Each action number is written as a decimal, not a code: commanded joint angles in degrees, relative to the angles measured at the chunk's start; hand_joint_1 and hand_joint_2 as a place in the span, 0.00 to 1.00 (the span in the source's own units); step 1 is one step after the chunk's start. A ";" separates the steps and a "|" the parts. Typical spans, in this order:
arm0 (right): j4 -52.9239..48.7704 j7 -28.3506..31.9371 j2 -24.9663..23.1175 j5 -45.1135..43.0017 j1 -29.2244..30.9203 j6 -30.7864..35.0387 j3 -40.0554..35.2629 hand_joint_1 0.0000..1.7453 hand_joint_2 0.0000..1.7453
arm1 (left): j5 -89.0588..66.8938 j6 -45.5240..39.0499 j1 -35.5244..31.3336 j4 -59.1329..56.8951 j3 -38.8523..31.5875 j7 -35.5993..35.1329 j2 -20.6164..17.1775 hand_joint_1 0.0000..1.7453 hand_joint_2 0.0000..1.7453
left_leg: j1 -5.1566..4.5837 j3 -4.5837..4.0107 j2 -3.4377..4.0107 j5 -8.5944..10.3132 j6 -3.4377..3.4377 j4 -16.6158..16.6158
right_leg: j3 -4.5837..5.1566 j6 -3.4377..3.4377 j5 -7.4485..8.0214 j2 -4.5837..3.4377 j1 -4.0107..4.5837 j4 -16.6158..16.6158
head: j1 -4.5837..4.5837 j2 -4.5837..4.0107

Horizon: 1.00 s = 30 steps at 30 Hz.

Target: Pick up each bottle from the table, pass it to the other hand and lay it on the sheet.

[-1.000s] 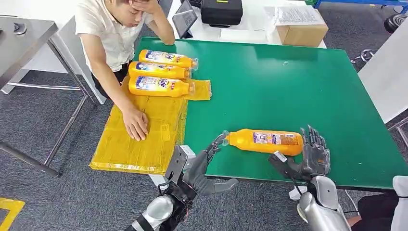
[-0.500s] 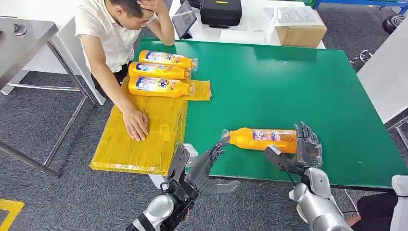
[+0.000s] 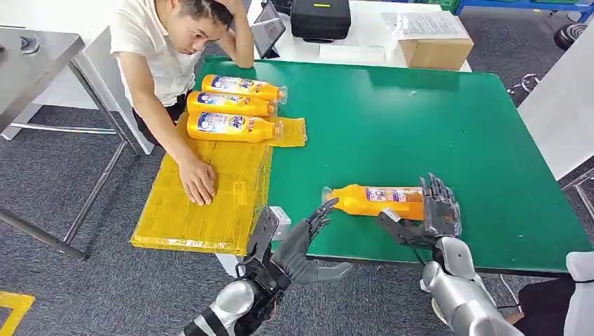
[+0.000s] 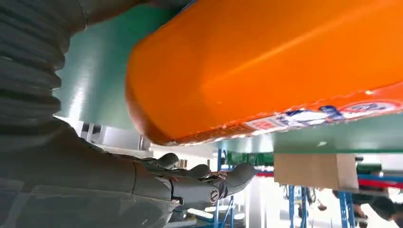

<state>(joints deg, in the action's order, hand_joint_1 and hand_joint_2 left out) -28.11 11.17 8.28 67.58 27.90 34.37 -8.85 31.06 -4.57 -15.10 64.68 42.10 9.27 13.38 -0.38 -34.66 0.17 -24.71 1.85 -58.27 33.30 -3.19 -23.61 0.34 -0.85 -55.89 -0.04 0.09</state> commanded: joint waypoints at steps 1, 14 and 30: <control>6.35 2.07 0.67 -1.13 0.66 -10.43 -4.47 1.00 1.00 | 0.60 0.18 -2.72 -4.11 1.96 -0.47 -1.17 0.00 1.00 | 0.09 0.25 -0.08 -0.01 -0.14 0.09 | -0.29 0.14 -0.02 0.05 0.09 0.14 | 0.00 0.00; 6.16 5.97 1.43 -6.66 -4.43 -11.11 -2.46 1.00 1.00 | 0.74 -0.17 -2.80 -4.26 1.72 -0.05 -1.32 0.00 1.00 | 0.15 0.57 -0.22 0.00 -0.14 0.14 | -0.61 0.15 -0.04 0.20 0.15 0.26 | 0.00 0.00; -22.36 17.76 -7.34 -37.57 -16.44 -9.21 11.39 1.00 1.00 | -13.62 -17.08 7.71 6.59 -3.75 15.82 -3.47 0.00 1.00 | 0.11 0.50 0.13 -0.07 -0.09 0.07 | -0.47 0.10 -0.02 -0.15 0.11 0.13 | 0.02 0.00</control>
<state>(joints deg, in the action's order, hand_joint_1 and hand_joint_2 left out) -31.72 28.76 8.07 41.40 21.62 26.12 -4.64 18.61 -21.84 -13.57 66.59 41.51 23.92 13.42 -0.33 -34.24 0.21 -24.76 1.86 -58.25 32.86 -3.19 -23.63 0.27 -0.81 -55.82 -0.02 0.09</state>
